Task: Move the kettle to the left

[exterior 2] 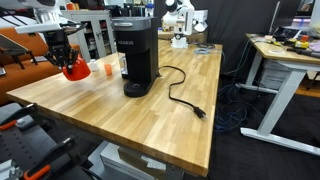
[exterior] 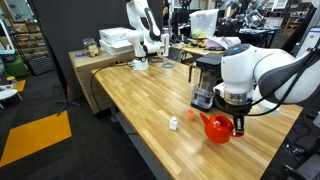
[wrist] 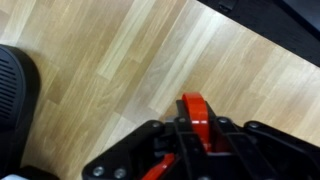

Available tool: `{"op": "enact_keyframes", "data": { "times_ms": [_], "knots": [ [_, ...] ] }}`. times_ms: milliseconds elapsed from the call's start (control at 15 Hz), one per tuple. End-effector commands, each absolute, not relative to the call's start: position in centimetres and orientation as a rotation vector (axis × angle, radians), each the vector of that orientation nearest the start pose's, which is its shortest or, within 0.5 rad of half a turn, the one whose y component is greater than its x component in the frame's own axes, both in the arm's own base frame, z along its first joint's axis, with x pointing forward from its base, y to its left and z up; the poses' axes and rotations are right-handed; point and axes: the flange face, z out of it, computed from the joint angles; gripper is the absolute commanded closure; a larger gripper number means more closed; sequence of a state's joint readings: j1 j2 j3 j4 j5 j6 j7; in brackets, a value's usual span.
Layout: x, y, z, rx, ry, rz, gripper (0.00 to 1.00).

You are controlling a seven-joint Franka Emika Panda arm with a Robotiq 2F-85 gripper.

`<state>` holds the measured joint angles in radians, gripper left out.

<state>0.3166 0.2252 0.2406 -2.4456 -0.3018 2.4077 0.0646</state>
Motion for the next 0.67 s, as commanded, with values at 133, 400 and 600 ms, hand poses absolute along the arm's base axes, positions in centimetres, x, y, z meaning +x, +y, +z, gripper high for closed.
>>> {"op": "enact_keyframes", "data": {
  "times_ms": [133,400,600],
  "knots": [
    [39.5,28.5,19.9,-3.096,-1.261,0.399,0.96],
    [39.7,30.6,19.2,-3.080,-1.296,0.438,0.96],
    [39.5,32.1,18.6,-3.057,-1.330,0.456,0.96]
  ]
}}
